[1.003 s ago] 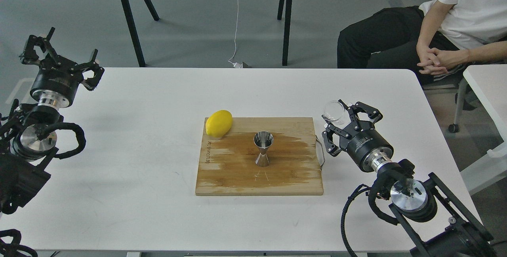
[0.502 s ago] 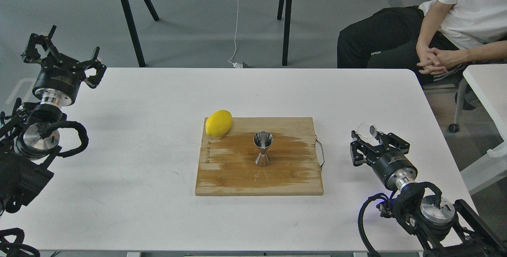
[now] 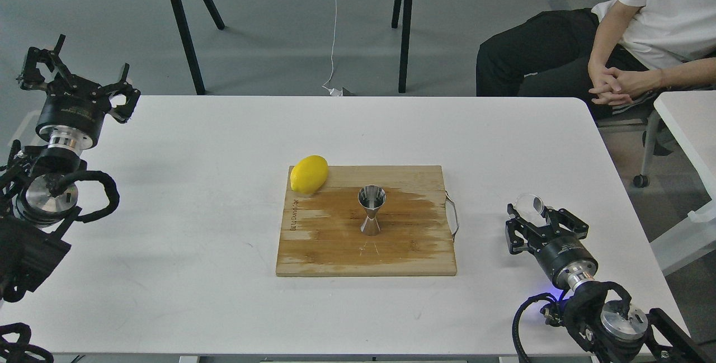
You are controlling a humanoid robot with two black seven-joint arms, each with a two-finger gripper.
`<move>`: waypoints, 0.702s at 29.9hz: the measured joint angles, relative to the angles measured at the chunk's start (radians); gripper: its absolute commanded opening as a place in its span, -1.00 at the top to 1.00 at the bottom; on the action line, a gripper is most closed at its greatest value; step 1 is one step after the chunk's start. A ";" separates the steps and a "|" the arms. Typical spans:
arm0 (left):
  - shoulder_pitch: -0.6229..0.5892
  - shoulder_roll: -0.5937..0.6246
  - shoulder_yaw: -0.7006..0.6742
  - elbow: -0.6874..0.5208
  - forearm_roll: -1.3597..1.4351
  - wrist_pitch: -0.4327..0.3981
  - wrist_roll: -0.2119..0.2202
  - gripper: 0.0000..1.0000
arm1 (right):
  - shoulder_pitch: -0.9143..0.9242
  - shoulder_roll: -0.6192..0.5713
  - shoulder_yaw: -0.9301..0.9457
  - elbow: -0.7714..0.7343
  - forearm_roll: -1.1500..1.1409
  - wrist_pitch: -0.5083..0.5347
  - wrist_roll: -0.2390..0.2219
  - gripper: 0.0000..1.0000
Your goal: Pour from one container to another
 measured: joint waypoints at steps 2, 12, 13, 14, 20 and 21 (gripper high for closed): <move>-0.002 0.001 0.000 0.000 0.000 0.000 0.002 -1.00 | -0.001 0.000 0.000 0.000 0.000 0.001 0.000 -0.01; -0.004 0.009 0.000 0.005 0.001 0.000 0.002 -1.00 | -0.003 0.001 0.009 -0.001 0.001 0.002 0.001 -0.12; -0.005 0.010 0.000 0.005 0.001 0.000 0.002 -1.00 | -0.003 0.001 0.009 -0.001 0.001 0.002 0.001 -0.15; -0.005 0.010 0.000 0.005 0.001 0.000 0.002 -1.00 | -0.003 0.001 0.009 -0.001 0.001 0.002 0.001 -0.20; -0.005 0.013 -0.001 0.005 0.001 0.000 0.001 -1.00 | -0.006 0.001 0.010 0.002 0.001 0.002 0.001 -0.41; -0.005 0.013 -0.001 0.005 0.001 0.000 0.000 -1.00 | -0.008 0.001 0.009 0.004 0.001 0.002 0.001 -0.49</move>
